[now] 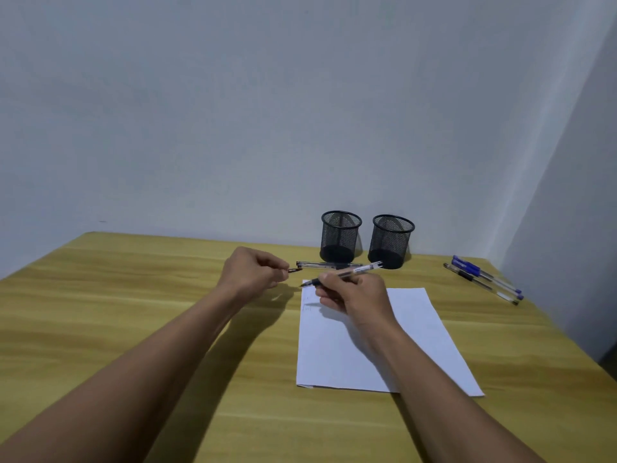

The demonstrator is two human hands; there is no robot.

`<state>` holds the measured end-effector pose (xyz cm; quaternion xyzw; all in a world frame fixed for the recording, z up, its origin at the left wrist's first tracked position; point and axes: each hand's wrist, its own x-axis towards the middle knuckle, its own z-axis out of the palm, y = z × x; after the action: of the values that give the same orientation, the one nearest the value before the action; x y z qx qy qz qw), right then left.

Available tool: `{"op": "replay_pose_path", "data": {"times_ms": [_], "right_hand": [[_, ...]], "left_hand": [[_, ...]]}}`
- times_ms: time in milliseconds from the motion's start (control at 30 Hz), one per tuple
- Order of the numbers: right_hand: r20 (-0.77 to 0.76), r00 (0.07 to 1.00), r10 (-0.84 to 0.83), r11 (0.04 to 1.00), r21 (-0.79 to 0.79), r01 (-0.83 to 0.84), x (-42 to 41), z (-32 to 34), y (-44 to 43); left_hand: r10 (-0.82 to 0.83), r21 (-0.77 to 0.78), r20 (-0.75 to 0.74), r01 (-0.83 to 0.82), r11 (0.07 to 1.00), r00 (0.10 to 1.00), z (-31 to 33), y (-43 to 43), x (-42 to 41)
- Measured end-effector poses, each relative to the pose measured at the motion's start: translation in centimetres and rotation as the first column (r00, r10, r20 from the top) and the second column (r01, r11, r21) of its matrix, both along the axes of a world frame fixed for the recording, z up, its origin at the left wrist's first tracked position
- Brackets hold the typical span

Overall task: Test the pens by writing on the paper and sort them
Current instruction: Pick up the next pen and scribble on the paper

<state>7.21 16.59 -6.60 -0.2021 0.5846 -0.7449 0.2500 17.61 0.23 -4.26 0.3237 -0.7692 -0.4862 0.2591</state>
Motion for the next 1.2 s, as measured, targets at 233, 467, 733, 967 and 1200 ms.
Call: {"op": "replay_pose_path", "data": {"times_ms": [233,467,733,967,1200], "right_hand": [[-0.163,0.986,-0.027,0.990,0.135,0.050,0.6,-1.6,-0.2],[-0.215,0.977,0.016,0.987,0.161,0.019,0.5,-2.2,-0.3],[-0.358,0.934,-0.007,0.963,0.249,0.103,0.1,-2.7,-0.1],[-0.437,0.899,-0.022,0.920,0.342,0.189,0.2,-3.3,-0.2],[-0.436,0.900,-0.005,0.917,0.356,0.177,0.3,-3.1,0.3]], "left_hand": [[0.132,-0.278,0.167,-0.082,0.957,0.977,-3.1,-0.3,-3.8],[0.168,-0.278,0.193,-0.110,0.954,0.967,-3.1,-0.6,-4.9],[-0.057,-0.434,0.231,0.155,0.887,0.971,-3.3,2.3,1.4],[-0.094,-0.493,0.476,0.353,0.795,0.875,-5.6,3.9,3.9],[-0.098,-0.505,0.470,0.358,0.785,0.877,-6.0,4.0,4.1]]}}
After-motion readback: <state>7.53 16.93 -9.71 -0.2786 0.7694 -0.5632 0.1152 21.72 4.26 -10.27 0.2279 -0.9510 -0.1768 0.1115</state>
